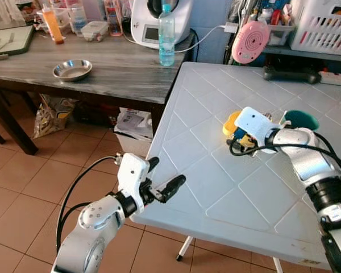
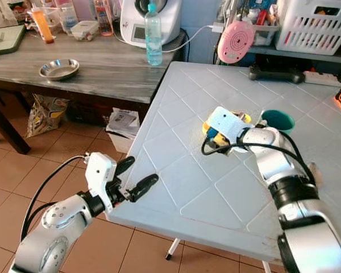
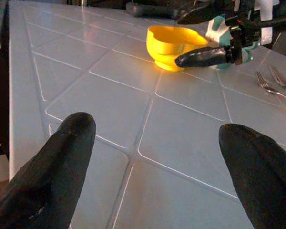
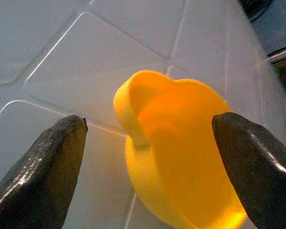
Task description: Setting the table
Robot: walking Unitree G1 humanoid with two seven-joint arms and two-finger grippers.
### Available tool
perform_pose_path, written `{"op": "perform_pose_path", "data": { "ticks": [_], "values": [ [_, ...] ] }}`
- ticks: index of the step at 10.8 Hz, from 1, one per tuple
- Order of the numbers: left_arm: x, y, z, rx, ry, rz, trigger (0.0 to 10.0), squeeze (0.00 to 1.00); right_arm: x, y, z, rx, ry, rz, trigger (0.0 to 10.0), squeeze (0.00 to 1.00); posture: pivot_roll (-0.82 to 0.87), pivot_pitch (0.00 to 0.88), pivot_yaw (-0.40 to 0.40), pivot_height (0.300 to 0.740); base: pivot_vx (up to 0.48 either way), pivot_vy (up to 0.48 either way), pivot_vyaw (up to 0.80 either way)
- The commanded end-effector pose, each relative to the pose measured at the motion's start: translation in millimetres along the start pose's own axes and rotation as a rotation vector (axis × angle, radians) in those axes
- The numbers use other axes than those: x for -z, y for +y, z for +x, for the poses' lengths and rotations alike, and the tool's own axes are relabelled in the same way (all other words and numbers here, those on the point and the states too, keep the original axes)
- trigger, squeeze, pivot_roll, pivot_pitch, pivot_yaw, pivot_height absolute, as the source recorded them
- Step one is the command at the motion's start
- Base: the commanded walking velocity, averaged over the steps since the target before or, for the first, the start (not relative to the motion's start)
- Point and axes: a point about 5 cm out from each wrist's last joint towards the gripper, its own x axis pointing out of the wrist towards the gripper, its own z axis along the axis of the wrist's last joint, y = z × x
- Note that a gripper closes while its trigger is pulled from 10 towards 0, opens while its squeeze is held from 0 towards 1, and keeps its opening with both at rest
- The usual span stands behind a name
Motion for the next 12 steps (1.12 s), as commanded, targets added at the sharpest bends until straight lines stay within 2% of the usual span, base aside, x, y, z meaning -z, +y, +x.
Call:
{"op": "perform_pose_path", "data": {
  "ticks": [1,6,7,8,9,10,12],
  "values": [
    [-3,-0.2,-1.7,-0.004,-0.002,0.010,10.0,0.00,-7,-2.6,2.5,-0.007,-0.012,-0.021,10.0,1.00,-0.03,0.094,0.017,0.740,0.000,0.000,0.00],
    [-4,-1.1,-4.2,-0.006,0.007,0.008,10.0,0.00,-4,-7.8,12.8,-0.032,0.071,-0.065,10.0,1.00,-0.01,0.103,0.018,0.740,0.000,0.000,0.00],
    [-4,-0.8,-4.8,-0.007,0.010,0.007,10.0,0.00,-3,-9.3,13.7,-0.034,0.087,-0.043,10.0,0.24,-0.01,0.103,0.016,0.740,0.000,0.000,0.00],
    [-4,-0.6,-4.7,-0.007,0.012,0.007,10.0,0.00,-2,-9.8,14.5,-0.041,0.103,-0.058,10.0,0.00,-0.01,0.103,0.015,0.740,0.000,0.000,0.00],
    [-4,-0.3,-4.3,-0.007,0.013,0.006,10.0,0.00,-1,-10.8,15.3,-0.035,0.115,-0.045,0.7,0.00,-0.01,0.103,0.014,0.740,0.000,0.000,0.00],
    [-4,-0.2,-4.3,-0.007,0.015,0.005,10.0,0.00,1,-10.7,15.5,-0.040,0.126,-0.012,0.0,0.00,-0.01,0.100,0.014,0.740,0.000,0.000,0.00],
    [-3,1.8,-3.5,-0.010,0.020,0.004,10.0,0.00,6,-9.3,14.6,-0.075,0.152,0.002,0.0,0.00,0.00,0.103,0.011,0.740,0.000,0.000,0.00]
  ]
}}
